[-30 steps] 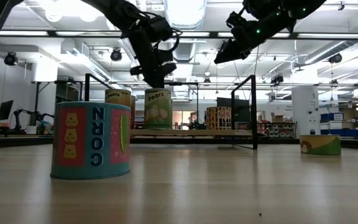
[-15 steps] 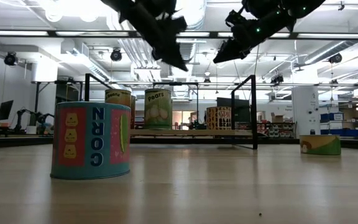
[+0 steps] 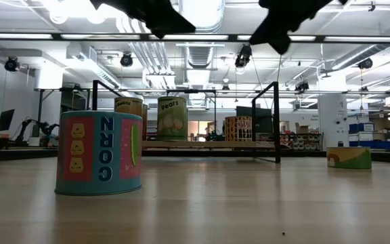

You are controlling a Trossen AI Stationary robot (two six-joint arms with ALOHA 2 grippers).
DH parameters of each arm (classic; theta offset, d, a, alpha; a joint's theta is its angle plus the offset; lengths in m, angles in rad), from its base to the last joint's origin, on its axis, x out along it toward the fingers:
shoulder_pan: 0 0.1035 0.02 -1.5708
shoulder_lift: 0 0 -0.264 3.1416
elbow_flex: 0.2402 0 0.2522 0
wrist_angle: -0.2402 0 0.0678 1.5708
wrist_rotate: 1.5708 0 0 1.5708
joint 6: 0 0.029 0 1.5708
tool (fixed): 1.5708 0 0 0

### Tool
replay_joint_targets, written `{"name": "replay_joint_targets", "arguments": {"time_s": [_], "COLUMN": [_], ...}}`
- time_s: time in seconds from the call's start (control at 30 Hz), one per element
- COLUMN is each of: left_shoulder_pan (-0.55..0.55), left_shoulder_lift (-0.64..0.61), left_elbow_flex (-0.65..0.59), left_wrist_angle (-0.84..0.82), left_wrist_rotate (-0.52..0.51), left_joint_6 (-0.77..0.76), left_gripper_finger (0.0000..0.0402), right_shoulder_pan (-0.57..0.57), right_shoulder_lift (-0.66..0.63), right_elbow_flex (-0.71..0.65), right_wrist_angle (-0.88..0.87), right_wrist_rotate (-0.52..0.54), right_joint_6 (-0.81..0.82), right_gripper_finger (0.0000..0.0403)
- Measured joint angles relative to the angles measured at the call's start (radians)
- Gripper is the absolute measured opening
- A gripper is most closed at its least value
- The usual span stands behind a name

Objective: Pick and place cans onto a shelf
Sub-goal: Put the small blue canned corn on the shelf aligned with the other small yellow canned bean

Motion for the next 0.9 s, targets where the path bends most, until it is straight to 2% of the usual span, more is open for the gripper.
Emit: {"name": "replay_joint_targets", "arguments": {"time_s": [0.1,0.23,0.33,0.43,0.63,0.77,0.9], "left_shoulder_pan": [-0.008,-0.01,-0.01,-0.01,-0.02,-0.045,-0.083], "left_shoulder_lift": [-0.049,-0.09,-0.098,-0.1,-0.1,-0.1,-0.099], "left_elbow_flex": [-0.063,-0.108,-0.115,-0.115,-0.117,-0.118,-0.119], "left_wrist_angle": [0.065,0.09,0.084,0.082,0.095,0.083,0.051], "left_wrist_rotate": [0.0,-0.002,-0.004,-0.004,-0.003,0.002,0.004], "left_joint_6": [-0.034,-0.08,-0.098,-0.108,-0.108,-0.131,-0.165], "left_gripper_finger": [0.0,0.0,0.0,0.0,0.0,0.0,0.0], "right_shoulder_pan": [0.08,0.179,0.219,0.245,0.281,0.334,0.398], "right_shoulder_lift": [-0.007,0.012,0.042,0.072,0.129,0.187,0.238], "right_elbow_flex": [0.0,0.0,0.0,0.0,0.049,0.099,0.087], "right_wrist_angle": [-0.121,-0.31,-0.424,-0.459,-0.457,-0.43,-0.246], "right_wrist_rotate": [0.031,0.192,0.215,0.217,0.224,0.309,0.341], "right_joint_6": [0.145,0.32,0.427,0.488,0.497,0.421,0.279], "right_gripper_finger": [0.0009,0.0009,0.0009,0.0009,0.0009,0.0009,0.0009]}}
